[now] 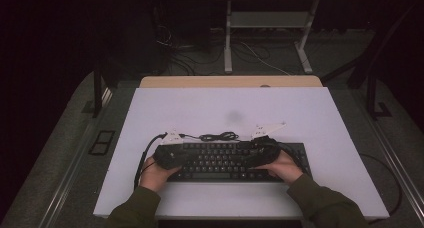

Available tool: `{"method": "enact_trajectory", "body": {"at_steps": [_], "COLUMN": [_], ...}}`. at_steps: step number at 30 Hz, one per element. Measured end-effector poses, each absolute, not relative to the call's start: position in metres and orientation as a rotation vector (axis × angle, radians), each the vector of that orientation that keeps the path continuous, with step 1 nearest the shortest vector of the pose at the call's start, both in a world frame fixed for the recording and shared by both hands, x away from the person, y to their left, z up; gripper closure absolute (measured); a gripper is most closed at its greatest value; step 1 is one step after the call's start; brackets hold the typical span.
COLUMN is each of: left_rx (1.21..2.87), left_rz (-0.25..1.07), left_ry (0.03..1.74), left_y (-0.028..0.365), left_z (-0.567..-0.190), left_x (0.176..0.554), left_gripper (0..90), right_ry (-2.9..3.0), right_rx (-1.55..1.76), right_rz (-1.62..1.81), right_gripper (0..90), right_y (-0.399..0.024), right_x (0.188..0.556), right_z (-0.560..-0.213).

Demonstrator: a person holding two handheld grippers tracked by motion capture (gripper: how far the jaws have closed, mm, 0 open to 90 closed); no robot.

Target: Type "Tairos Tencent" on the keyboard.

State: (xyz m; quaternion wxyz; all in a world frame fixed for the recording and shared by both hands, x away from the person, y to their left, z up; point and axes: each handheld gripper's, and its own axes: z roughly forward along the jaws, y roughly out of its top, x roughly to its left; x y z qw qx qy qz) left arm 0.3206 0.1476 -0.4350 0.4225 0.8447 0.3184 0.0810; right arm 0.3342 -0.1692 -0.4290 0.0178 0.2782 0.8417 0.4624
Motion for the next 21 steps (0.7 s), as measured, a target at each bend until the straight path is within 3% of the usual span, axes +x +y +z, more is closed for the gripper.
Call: {"method": "enact_trajectory", "body": {"at_steps": [21], "left_rx": [2.127], "left_rz": [0.188], "left_ry": [0.796], "left_y": [0.1464], "left_z": [-0.4377], "left_x": [0.3226], "left_gripper": [89.0], "right_ry": [2.610], "right_rx": [0.869], "right_rz": [1.433], "right_gripper": [33.7], "right_y": [-0.1690], "right_x": [0.3337], "right_z": [-0.4286]}}
